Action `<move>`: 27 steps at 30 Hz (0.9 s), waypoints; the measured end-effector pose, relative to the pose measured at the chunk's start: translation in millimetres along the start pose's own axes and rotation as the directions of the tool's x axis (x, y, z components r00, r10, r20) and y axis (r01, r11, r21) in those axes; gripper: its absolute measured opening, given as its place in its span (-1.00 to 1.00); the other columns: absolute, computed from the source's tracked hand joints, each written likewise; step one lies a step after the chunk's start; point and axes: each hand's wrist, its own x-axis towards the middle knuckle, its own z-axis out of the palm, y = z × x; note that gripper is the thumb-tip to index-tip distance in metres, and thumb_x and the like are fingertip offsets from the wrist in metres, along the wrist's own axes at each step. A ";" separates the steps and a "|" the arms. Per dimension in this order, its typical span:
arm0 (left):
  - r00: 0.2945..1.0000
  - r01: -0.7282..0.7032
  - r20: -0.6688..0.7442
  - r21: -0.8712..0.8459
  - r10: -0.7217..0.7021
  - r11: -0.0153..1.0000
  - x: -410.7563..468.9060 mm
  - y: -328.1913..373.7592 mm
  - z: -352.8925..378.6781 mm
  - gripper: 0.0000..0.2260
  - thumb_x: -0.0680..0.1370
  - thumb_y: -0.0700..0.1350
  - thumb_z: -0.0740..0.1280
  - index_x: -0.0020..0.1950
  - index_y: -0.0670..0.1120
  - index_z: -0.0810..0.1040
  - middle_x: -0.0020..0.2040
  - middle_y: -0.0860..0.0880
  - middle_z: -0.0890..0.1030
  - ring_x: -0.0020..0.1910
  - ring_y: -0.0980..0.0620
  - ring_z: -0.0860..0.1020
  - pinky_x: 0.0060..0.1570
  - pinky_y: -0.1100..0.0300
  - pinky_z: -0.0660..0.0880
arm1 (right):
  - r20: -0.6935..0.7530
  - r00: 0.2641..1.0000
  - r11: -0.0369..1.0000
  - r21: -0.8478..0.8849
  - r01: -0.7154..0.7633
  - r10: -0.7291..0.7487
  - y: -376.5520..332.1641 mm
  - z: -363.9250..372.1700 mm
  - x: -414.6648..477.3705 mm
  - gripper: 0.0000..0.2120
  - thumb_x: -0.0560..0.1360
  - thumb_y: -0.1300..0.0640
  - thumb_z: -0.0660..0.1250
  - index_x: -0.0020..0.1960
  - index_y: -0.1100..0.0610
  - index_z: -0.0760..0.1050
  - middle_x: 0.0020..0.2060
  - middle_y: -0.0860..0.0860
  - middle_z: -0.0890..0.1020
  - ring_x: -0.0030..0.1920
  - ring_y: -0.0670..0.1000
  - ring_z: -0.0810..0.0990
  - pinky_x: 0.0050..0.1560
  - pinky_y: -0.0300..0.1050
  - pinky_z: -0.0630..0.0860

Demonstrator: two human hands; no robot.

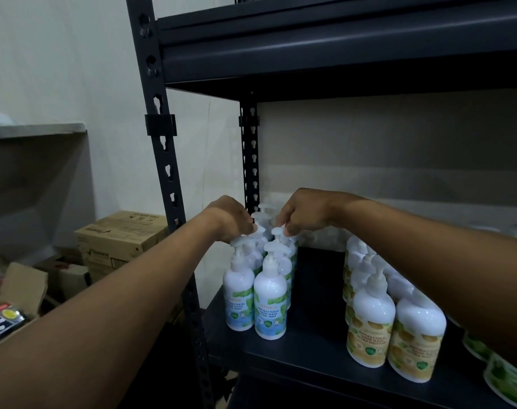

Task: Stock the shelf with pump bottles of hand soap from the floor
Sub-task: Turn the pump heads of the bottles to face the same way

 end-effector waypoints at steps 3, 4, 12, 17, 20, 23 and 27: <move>1.000 -0.010 -0.028 -0.018 0.009 1.000 -2.3 2.0 -0.8 -0.72 0.60 -0.05 0.38 0.21 -0.20 0.65 0.15 -0.19 0.68 0.00 -0.09 0.63 0.03 0.10 0.59 | -0.045 0.999 0.991 0.133 -0.014 0.020 0.5 -10.9 -5.5 -0.79 0.55 -0.04 0.39 0.04 0.06 0.68 0.07 0.07 0.70 -0.04 0.06 0.62 -0.06 -0.09 0.54; 0.999 -0.012 -0.050 -0.016 0.011 1.000 -4.1 4.4 -2.7 -0.71 0.63 -0.05 0.33 0.22 -0.22 0.63 0.16 -0.21 0.67 0.07 -0.14 0.64 0.09 0.05 0.60 | -0.077 0.996 0.981 0.194 -0.025 0.040 -0.9 -17.3 -9.4 -0.73 0.58 -0.10 0.34 0.07 0.07 0.65 0.05 0.03 0.69 -0.05 0.04 0.62 -0.10 -0.12 0.52; 0.982 -0.114 -0.154 -0.051 0.105 0.992 -27.2 14.7 -28.5 -0.85 0.61 -0.20 0.29 0.06 -0.08 0.65 -0.10 0.00 0.61 -0.03 -0.05 0.57 -0.07 0.22 0.47 | -0.107 0.993 0.982 0.186 -0.022 0.043 -20.5 -36.1 -35.5 -0.67 0.58 -0.13 0.33 0.13 0.11 0.62 0.01 -0.04 0.68 0.03 0.00 0.64 -0.04 -0.11 0.56; 0.995 -0.092 0.053 0.220 0.083 0.971 -39.4 10.4 -28.1 -0.81 0.59 -0.21 0.30 0.09 -0.26 0.65 -0.01 -0.16 0.64 -0.11 -0.08 0.54 0.01 0.08 0.55 | 0.010 1.000 1.000 -0.006 -0.018 0.018 -31.5 -8.5 -37.6 -0.71 0.49 -0.09 0.44 0.05 0.11 0.69 -0.01 0.02 0.71 -0.05 0.04 0.65 -0.07 -0.12 0.58; 0.992 -0.083 0.108 0.256 0.057 0.963 -40.3 6.8 -24.2 -0.95 0.56 -0.22 0.30 -0.03 -0.10 0.54 -0.13 -0.11 0.54 -0.22 -0.07 0.46 -0.12 0.12 0.49 | 0.034 0.999 0.991 -0.133 -0.007 0.011 -35.8 1.2 -37.1 -0.71 0.46 -0.09 0.47 0.04 0.10 0.70 0.02 0.01 0.71 0.07 0.08 0.66 0.17 -0.02 0.59; 0.989 -0.075 0.141 0.233 0.043 0.970 -41.0 3.9 -20.9 -0.79 0.55 -0.23 0.34 0.17 -0.12 0.64 -0.02 -0.13 0.70 -0.07 -0.10 0.68 0.08 0.03 0.64 | 0.057 0.998 0.980 -0.197 0.027 -0.016 -38.3 6.5 -38.3 -0.73 0.50 -0.02 0.46 0.10 0.11 0.69 -0.02 -0.05 0.66 0.05 0.04 0.62 0.12 -0.11 0.53; 0.991 -0.089 0.121 0.237 0.062 0.967 -38.9 -0.1 -15.4 -0.70 0.55 -0.27 0.35 0.27 -0.15 0.62 0.07 -0.12 0.70 0.05 -0.08 0.67 0.15 0.03 0.61 | 0.054 0.998 0.971 -0.232 0.056 -0.044 -38.7 8.3 -39.3 -0.77 0.54 0.04 0.43 0.13 0.12 0.67 -0.04 -0.06 0.61 0.01 0.02 0.57 0.01 -0.14 0.45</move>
